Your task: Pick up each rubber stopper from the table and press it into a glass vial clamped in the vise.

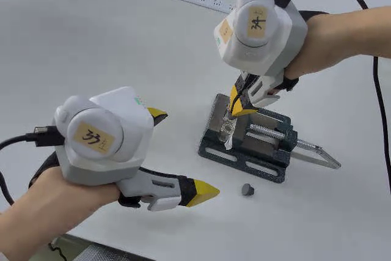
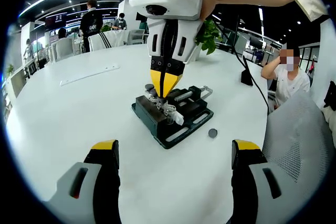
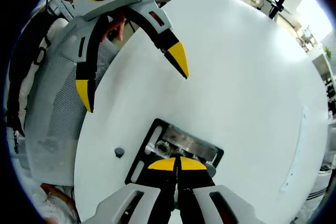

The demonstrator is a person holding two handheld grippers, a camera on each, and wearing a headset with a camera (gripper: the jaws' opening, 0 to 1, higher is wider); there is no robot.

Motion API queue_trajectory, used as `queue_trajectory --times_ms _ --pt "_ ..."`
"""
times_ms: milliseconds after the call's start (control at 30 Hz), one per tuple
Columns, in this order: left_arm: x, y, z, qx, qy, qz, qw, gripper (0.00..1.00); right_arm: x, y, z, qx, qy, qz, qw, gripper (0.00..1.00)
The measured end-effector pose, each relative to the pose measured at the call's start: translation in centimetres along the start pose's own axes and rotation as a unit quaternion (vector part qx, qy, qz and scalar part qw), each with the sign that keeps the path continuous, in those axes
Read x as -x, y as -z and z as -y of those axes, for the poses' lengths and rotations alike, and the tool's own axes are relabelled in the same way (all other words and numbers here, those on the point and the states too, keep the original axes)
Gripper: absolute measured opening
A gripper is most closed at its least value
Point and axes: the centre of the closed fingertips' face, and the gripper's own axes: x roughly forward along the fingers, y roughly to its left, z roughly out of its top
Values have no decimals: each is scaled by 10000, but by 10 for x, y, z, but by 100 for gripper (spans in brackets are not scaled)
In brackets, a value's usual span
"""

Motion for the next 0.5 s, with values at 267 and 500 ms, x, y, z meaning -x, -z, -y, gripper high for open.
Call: queue_trajectory --times_ms 267,500 --pt "-1 -1 -1 -6 -11 11 10000 87 0 -1 0 -43 148 92 9998 0" --pt "-1 -2 0 1 -6 19 10000 87 -1 0 1 207 318 -197 9991 0"
